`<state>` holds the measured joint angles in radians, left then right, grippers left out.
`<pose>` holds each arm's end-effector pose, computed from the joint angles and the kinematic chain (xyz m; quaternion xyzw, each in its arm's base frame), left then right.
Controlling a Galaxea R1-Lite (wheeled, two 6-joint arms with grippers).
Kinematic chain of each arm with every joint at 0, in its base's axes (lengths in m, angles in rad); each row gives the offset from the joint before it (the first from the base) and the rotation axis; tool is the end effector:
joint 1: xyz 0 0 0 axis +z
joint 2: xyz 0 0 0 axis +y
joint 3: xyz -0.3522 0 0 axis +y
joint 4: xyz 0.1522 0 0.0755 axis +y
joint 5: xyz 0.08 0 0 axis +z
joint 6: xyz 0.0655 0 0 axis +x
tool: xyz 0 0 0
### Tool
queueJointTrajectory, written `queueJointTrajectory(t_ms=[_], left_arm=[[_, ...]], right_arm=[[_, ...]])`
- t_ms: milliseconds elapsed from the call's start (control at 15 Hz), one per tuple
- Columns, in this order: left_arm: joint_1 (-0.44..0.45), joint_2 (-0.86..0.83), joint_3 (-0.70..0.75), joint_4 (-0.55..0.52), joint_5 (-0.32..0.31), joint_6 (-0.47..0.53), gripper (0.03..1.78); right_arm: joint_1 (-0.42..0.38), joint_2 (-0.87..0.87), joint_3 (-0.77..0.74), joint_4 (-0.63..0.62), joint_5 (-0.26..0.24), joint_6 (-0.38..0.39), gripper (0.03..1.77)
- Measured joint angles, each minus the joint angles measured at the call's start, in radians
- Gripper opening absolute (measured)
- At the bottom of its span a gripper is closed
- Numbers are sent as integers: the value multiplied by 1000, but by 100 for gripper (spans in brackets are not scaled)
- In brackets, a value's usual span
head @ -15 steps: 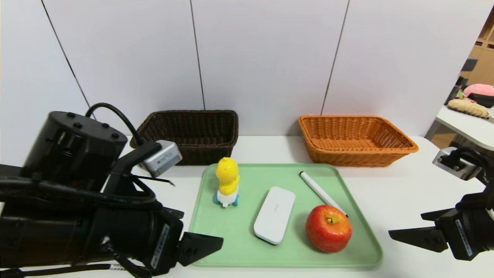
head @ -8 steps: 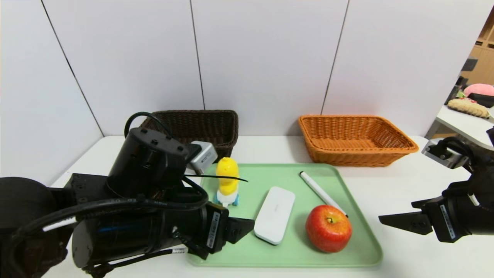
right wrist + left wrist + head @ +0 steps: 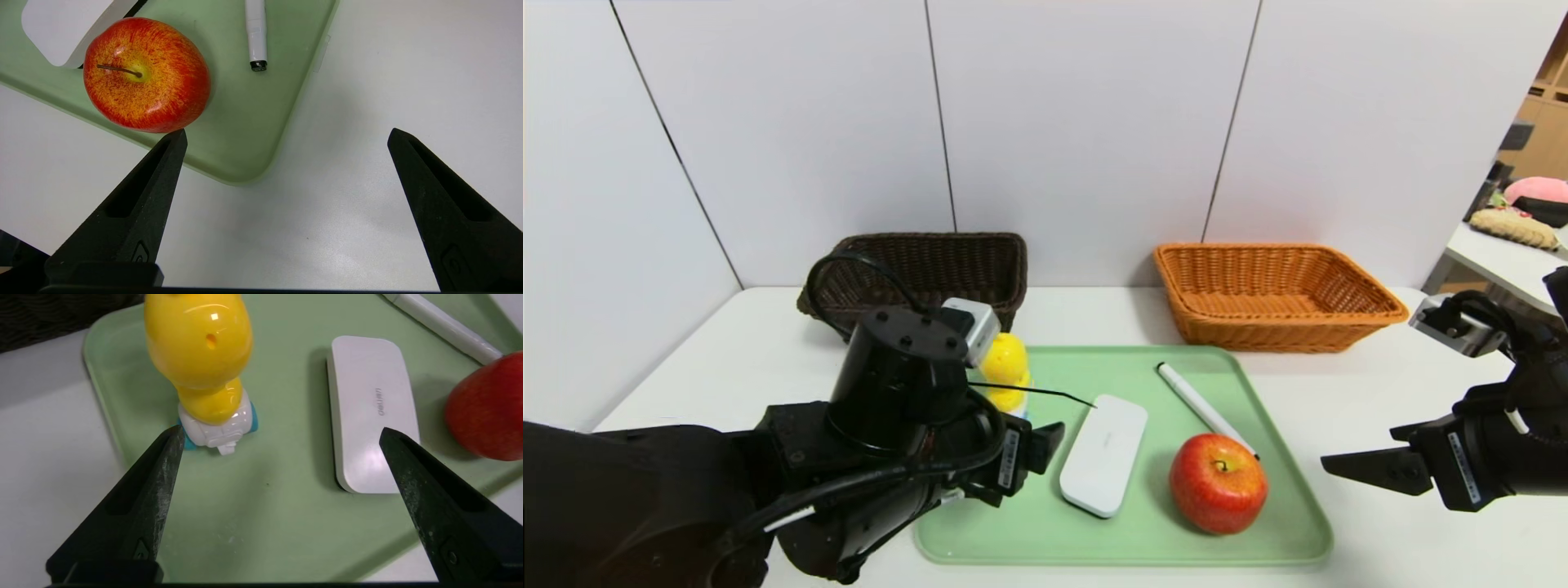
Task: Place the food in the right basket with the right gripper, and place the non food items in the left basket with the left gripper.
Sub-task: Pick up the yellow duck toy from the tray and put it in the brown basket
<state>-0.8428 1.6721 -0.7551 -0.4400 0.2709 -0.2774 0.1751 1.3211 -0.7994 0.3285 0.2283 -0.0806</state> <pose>0.2228 -0.2237 0.2098 -0.0052 0.2365 -0.2437 0.9405 0.1721 0.0455 0.2228 -0.0250 0.4046 0.1990 0.8922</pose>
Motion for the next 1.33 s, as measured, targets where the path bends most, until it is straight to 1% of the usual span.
queueJointTrajectory(t_ms=[200,333,533,667,867,1000,1133,1333], left_arm=[[-8,54,49,-140,73,30,169],[-27,78,61,-184,116,34,169],[-58,102,68,-225,150,41,169],[-64,119,71,-275,172,69,169],[-65,159,82,-401,215,126,169],[-65,190,97,-473,219,149,169],[-64,219,101,-504,232,149,169],[-61,237,103,-506,251,149,169]], right_arm=[[-1,-1,-1,-1,1,-1,170],[-1,-1,-1,-2,3,-1,170],[-1,-3,0,-4,5,0,170],[-1,-4,0,-4,5,0,170],[-1,-6,-1,-3,4,-1,170],[-1,-6,-1,-4,6,-3,170],[-1,-5,-3,-5,7,-3,170],[-1,-6,-1,-3,8,-3,170]])
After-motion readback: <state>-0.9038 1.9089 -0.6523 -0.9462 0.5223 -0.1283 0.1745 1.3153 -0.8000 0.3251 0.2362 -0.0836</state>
